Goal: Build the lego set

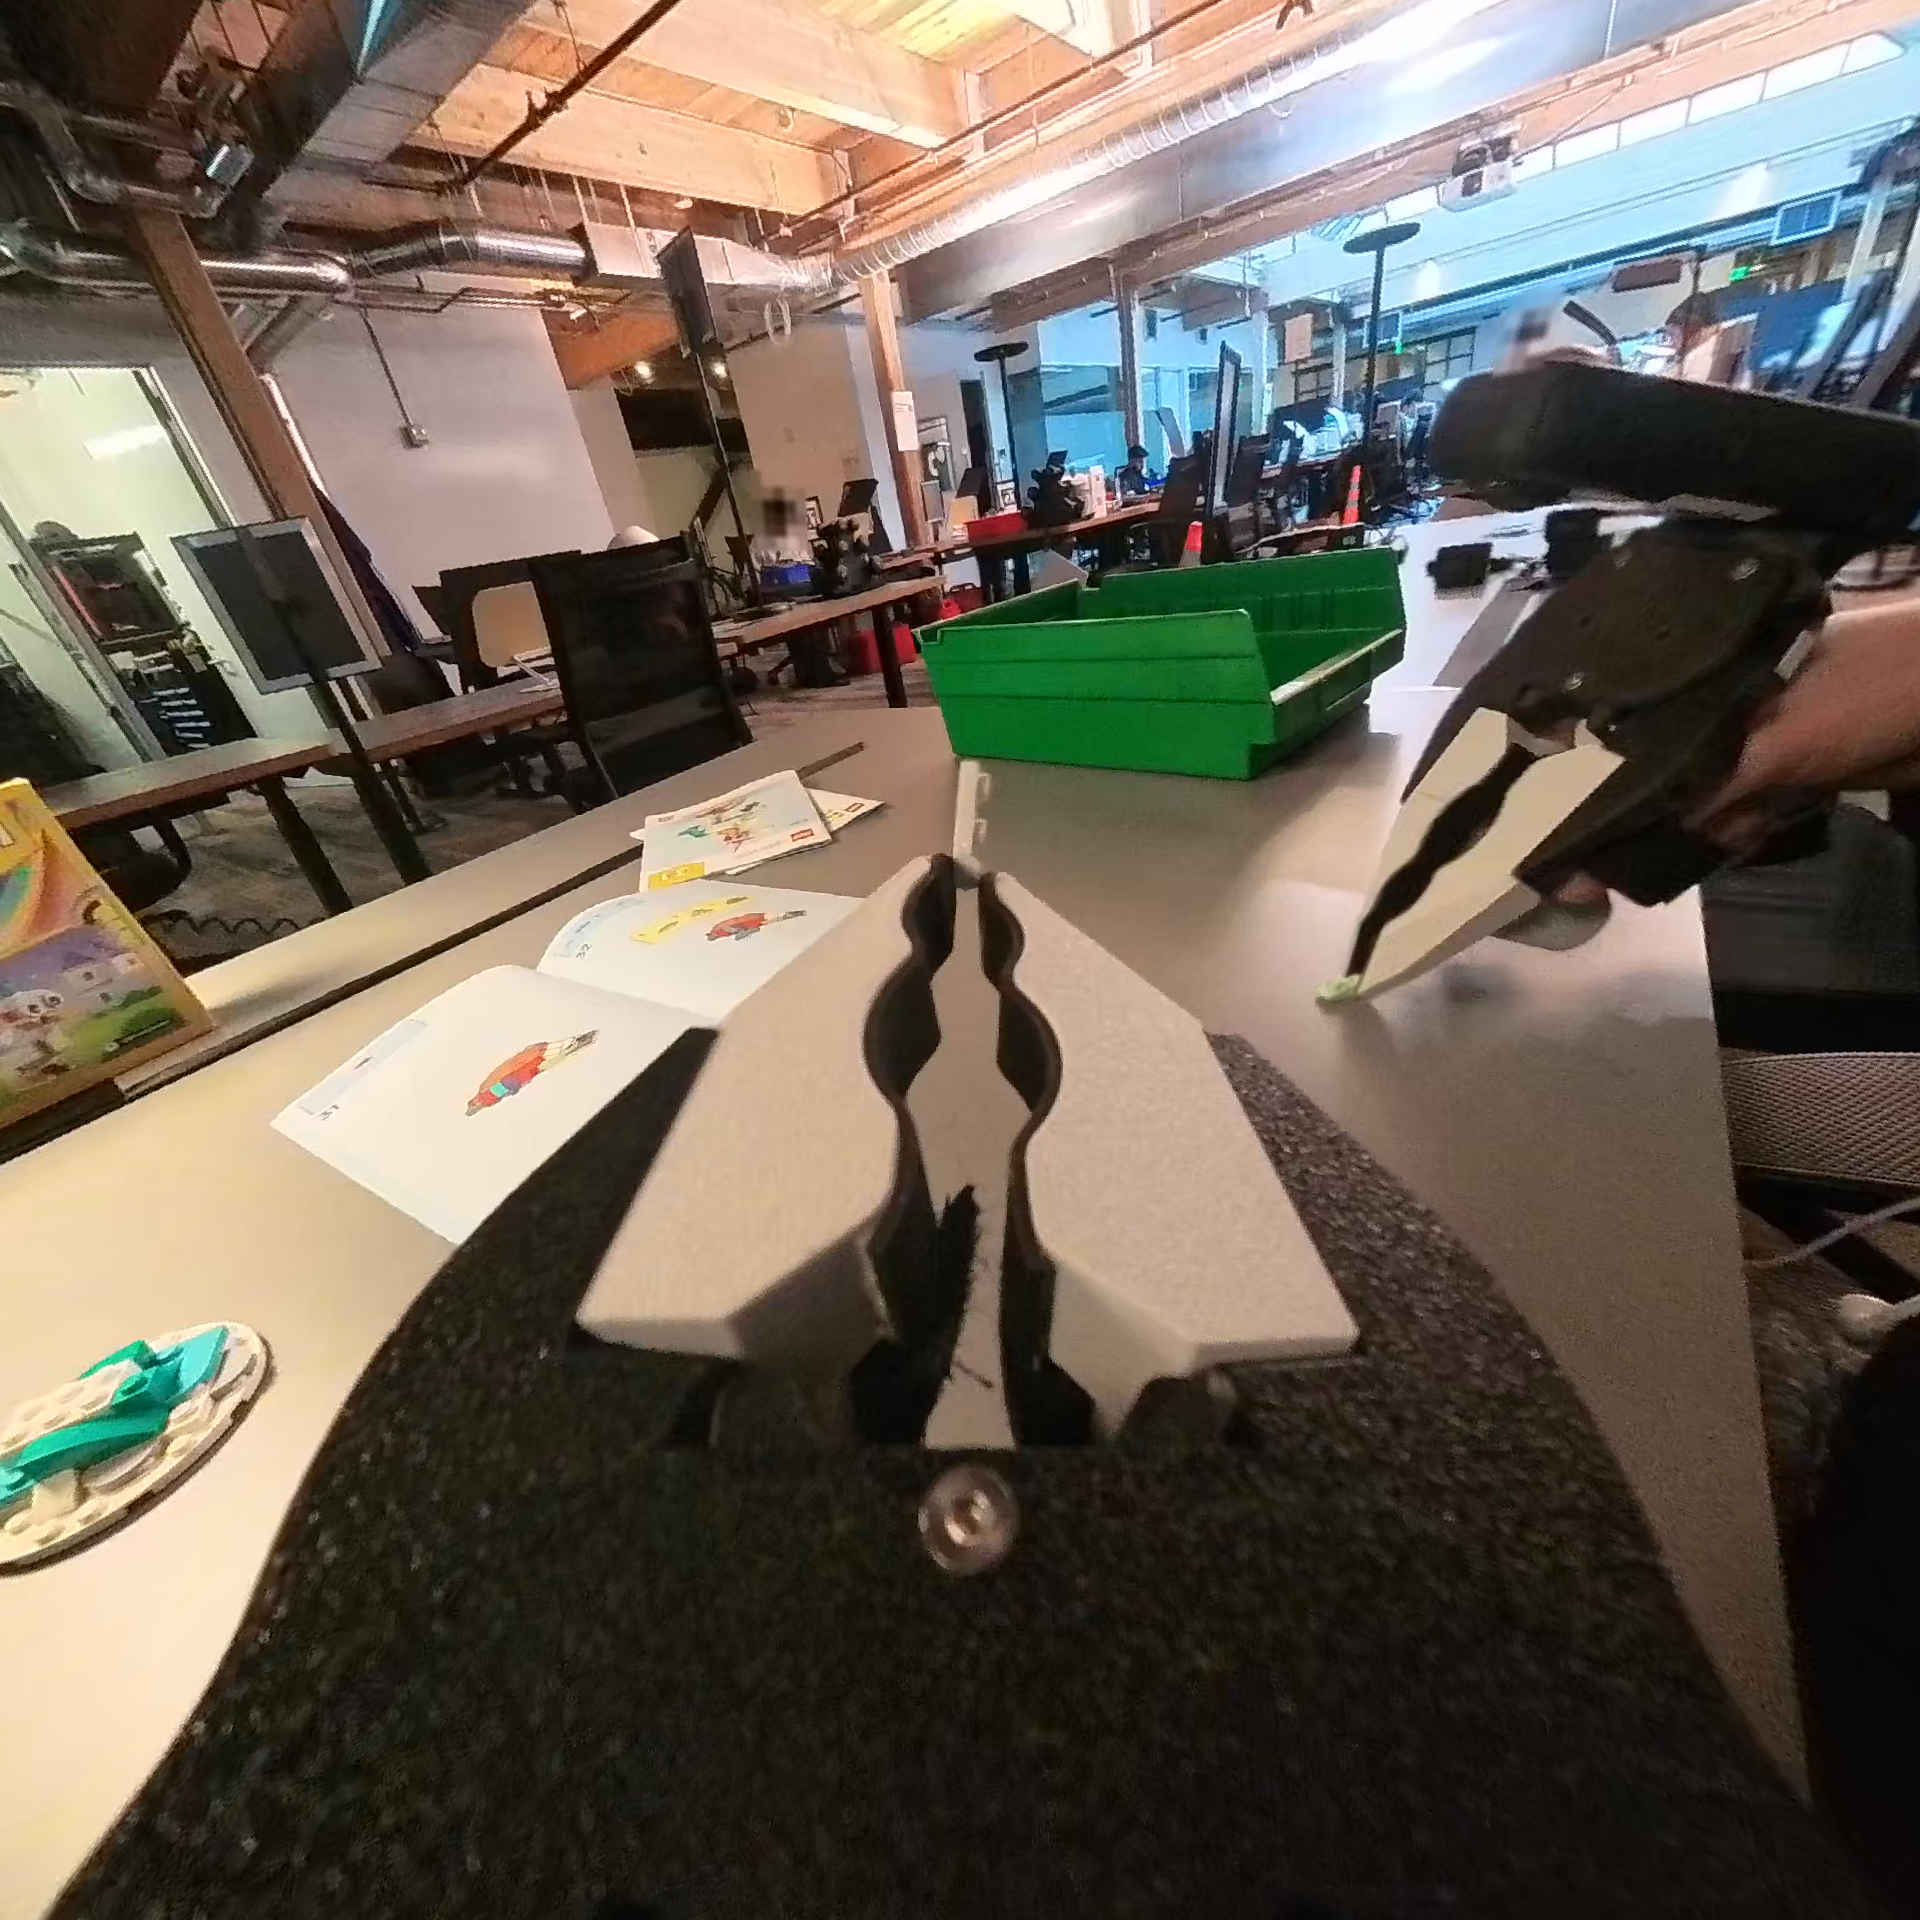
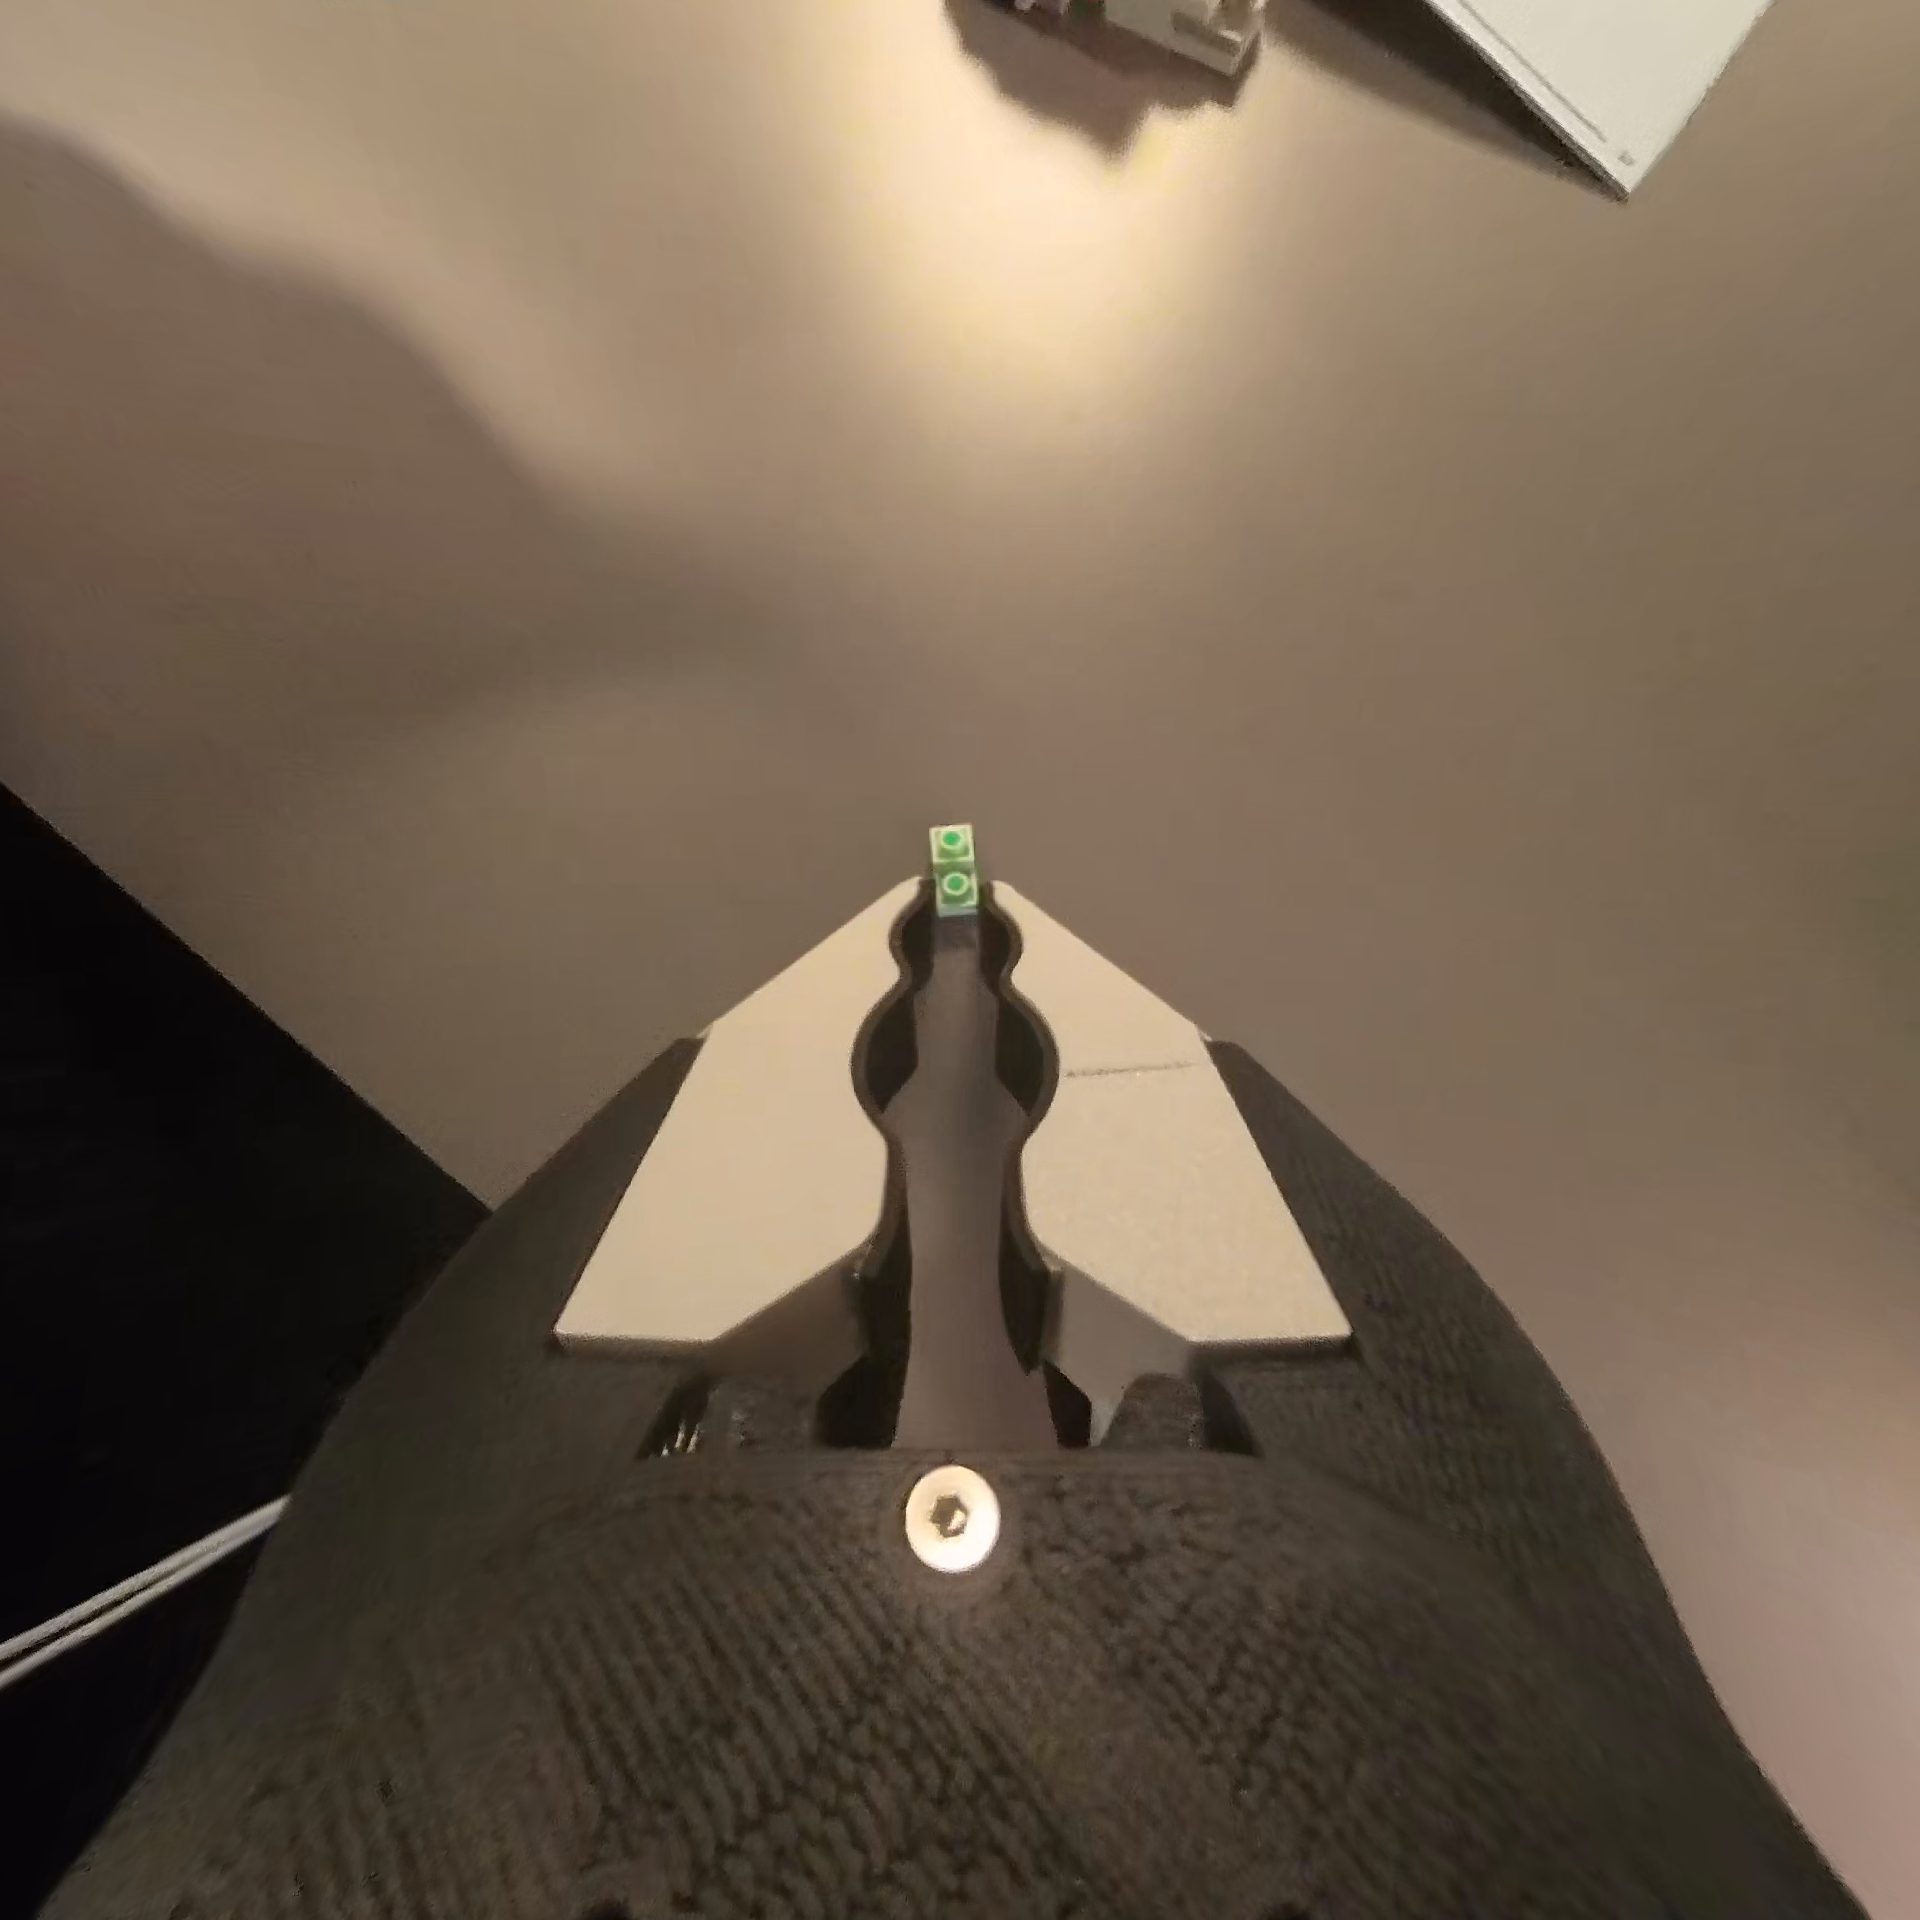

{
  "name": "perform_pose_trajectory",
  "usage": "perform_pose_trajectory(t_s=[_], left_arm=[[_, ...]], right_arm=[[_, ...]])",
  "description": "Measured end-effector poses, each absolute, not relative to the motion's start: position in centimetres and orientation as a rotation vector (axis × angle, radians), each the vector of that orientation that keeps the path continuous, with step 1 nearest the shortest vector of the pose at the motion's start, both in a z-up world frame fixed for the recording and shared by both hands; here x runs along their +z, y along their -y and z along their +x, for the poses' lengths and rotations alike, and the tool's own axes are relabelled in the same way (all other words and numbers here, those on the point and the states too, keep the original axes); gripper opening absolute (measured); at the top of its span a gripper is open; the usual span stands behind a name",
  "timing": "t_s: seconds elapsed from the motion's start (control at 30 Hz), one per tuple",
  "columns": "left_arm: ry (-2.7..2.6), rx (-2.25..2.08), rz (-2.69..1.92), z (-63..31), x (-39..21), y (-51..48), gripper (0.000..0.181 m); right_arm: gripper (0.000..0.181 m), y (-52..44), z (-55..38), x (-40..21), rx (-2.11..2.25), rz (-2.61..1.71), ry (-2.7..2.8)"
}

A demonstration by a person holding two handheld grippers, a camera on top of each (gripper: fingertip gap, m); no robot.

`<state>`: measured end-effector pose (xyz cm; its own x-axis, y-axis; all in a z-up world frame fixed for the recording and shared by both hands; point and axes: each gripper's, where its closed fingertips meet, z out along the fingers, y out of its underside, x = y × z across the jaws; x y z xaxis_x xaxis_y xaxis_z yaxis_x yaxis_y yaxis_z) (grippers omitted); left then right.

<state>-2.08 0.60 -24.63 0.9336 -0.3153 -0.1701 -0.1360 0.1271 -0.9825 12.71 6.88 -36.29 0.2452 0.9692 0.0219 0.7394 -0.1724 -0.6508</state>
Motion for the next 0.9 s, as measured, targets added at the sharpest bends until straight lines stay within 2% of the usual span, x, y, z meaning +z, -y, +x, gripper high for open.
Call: perform_pose_trajectory(t_s=[0.03,0.27,0.53,0.9], left_arm=[[-0.374,-0.125,-1.449,-2.2,-24.6,-0.6,0.002],[-0.307,-0.085,-1.446,-3.2,-24.4,-0.6,0.002],[-0.254,-0.093,-1.462,-4.0,-24.6,-0.8,0.002],[-0.281,-0.115,-1.481,-3.3,-25.0,-1.0,0.002]], right_arm=[[0.007,-6.8,12.6,-36.3,0.53,-1.964,1.575],[0.006,-8.1,8.2,-34.9,0.393,-1.627,1.733],[0.008,-7.3,3.5,-36.3,0.553,-1.748,1.864],[0.017,-5.3,4.0,-36.0,0.76,-1.806,1.949]])
